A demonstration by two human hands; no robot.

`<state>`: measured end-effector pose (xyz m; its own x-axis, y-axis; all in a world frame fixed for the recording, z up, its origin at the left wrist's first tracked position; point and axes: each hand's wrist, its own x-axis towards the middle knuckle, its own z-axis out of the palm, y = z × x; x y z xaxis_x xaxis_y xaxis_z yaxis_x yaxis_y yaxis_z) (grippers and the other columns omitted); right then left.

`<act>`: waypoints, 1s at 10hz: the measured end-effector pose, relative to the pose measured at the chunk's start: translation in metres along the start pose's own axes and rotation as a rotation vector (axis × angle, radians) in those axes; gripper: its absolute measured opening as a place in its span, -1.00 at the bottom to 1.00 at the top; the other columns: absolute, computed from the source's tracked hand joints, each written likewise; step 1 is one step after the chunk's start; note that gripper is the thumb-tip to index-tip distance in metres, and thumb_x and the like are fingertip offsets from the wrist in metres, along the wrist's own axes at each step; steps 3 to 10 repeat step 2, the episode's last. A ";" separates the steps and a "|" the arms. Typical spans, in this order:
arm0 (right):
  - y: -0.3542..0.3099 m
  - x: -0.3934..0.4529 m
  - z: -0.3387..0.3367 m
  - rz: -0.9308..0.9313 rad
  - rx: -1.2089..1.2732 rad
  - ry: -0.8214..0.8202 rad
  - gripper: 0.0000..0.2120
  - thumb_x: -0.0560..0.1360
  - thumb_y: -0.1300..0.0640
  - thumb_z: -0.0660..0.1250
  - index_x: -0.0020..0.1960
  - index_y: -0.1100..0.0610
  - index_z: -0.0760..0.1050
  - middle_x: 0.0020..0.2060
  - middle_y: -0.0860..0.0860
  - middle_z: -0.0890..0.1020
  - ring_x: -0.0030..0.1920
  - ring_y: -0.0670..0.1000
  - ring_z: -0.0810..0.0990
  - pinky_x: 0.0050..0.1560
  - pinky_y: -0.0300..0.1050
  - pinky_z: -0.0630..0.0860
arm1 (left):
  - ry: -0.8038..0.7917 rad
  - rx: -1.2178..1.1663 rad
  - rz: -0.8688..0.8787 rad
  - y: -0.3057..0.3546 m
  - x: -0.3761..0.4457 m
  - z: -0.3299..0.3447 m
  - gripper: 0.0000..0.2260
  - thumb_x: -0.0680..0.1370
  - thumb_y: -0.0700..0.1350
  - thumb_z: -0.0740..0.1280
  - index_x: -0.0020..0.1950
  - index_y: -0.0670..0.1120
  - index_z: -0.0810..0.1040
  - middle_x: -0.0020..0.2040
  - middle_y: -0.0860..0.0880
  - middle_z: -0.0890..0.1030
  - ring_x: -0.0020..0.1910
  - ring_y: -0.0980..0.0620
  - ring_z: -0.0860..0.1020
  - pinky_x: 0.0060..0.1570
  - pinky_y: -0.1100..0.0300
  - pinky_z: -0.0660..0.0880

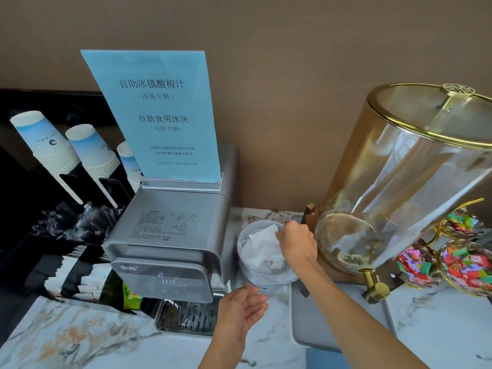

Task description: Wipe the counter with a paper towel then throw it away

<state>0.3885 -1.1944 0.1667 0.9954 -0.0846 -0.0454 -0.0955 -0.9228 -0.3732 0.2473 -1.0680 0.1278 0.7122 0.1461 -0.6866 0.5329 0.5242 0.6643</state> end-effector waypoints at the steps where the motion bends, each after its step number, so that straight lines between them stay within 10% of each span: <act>1: 0.006 -0.004 -0.009 0.013 0.084 0.014 -0.77 0.57 0.12 0.21 -0.17 0.22 0.51 -0.13 0.22 0.65 -0.08 0.31 0.61 -0.24 -0.01 0.44 | -0.005 0.020 0.010 0.001 -0.003 0.003 -0.79 0.61 -0.15 0.33 0.04 -0.30 0.63 -0.14 -0.25 0.76 -0.22 -0.13 0.72 -0.24 0.15 0.62; 10: 0.014 -0.012 -0.012 0.037 0.228 0.059 -0.78 0.53 0.23 0.14 -0.18 0.15 0.55 -0.20 0.17 0.64 -0.14 0.29 0.60 -0.23 0.00 0.51 | -0.021 0.004 0.038 0.000 -0.001 0.005 -0.81 0.60 -0.17 0.33 0.04 -0.29 0.63 -0.16 -0.22 0.76 -0.24 -0.13 0.70 -0.24 0.15 0.63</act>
